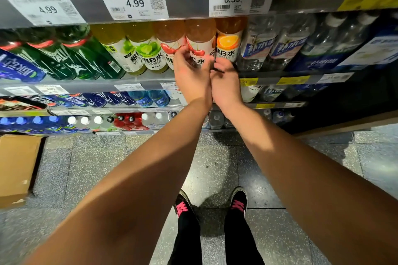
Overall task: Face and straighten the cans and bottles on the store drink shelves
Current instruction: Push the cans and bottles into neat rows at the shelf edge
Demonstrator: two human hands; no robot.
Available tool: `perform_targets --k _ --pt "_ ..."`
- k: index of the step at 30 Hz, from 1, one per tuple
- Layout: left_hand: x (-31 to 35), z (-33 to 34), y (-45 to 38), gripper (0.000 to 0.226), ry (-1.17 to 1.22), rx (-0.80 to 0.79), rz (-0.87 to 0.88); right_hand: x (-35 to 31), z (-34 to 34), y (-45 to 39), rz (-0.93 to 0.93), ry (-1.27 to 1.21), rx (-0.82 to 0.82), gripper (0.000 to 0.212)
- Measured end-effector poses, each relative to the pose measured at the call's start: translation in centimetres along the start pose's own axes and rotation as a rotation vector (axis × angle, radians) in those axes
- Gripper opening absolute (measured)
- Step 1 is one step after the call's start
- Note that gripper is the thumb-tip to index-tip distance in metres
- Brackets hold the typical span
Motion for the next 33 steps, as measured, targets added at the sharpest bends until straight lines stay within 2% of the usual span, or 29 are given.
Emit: perform_targets --k 4,8,11,13,17,20,23,29,33 --pt "0.0 -2.0 -0.2 0.036 -0.028 -0.024 0.049 -0.2 0.7 0.1 -0.015 -0.012 0.019 0.033" --pt "-0.5 -7.2 -1.4 0.026 -0.081 0.046 0.121 -1.1 1.0 1.2 -0.095 0.036 0.138 0.025" --pt "-1.4 -11.7 -4.2 0.038 -0.098 0.185 0.077 -2.2 1.7 2.1 -0.147 0.061 0.216 0.025" --pt "-1.9 -13.5 -6.3 0.050 -0.124 0.232 0.045 -2.7 2.6 2.4 -0.095 0.048 0.231 0.027" --pt "-2.2 -14.3 -9.4 0.068 -0.154 0.167 -0.006 -4.2 5.6 3.1 -0.102 0.030 0.230 0.050" --pt "-2.1 -14.4 -10.5 0.069 -0.192 0.150 0.013 -5.2 7.2 3.6 -0.068 0.034 0.158 0.050" --pt "-2.2 -14.3 -11.2 0.068 -0.220 0.141 0.025 -5.4 7.8 3.7 -0.133 0.042 0.219 0.056" --pt "-2.4 -14.6 -11.6 0.070 -0.229 0.136 0.035 -4.8 8.6 3.1 -0.104 0.045 0.242 0.052" --pt "-2.5 -14.7 -11.4 0.069 -0.215 0.132 0.061 -4.5 9.0 2.6 -0.114 0.029 0.244 0.057"
Point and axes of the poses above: each hand's wrist, its own y-axis away from the middle knuckle, its own z-axis out of the palm, x = y × z, the point moved 6 cm from there along -y, towards the middle knuckle, and after that the axes turned 6 degrees about -z, right-handed, at the moved point
